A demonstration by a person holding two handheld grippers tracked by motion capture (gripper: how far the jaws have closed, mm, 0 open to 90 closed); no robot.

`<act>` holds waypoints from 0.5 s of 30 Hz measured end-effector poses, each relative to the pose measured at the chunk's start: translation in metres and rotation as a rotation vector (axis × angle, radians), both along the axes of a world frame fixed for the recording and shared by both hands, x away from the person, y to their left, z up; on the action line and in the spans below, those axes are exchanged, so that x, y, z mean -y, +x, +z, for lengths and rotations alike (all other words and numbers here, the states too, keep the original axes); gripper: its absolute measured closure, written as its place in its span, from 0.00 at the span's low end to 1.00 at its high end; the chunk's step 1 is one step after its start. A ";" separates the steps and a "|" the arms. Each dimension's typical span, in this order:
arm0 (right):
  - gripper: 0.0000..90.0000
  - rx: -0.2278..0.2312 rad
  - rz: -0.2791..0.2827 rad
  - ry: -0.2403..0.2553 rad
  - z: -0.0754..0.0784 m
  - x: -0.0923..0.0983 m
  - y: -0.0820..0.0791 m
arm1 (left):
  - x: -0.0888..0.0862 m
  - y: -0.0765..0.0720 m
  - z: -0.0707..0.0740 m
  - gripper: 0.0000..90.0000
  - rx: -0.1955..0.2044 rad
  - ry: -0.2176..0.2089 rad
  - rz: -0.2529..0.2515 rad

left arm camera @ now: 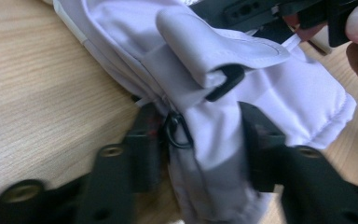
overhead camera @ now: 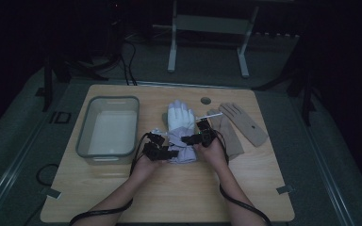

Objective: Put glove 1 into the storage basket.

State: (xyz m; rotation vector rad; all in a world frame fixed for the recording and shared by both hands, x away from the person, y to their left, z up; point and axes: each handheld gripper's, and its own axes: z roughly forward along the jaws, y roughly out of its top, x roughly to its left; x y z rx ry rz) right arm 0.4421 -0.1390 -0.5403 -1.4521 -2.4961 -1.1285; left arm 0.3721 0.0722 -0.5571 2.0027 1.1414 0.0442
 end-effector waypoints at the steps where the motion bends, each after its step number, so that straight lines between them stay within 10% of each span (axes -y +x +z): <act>1: 0.69 0.014 0.000 -0.022 0.003 -0.002 -0.002 | 0.000 0.000 0.001 0.69 0.000 0.002 -0.002; 15: 0.76 0.080 -0.025 -0.020 0.027 -0.006 -0.014 | -0.004 0.000 0.025 0.78 -0.001 0.008 -0.025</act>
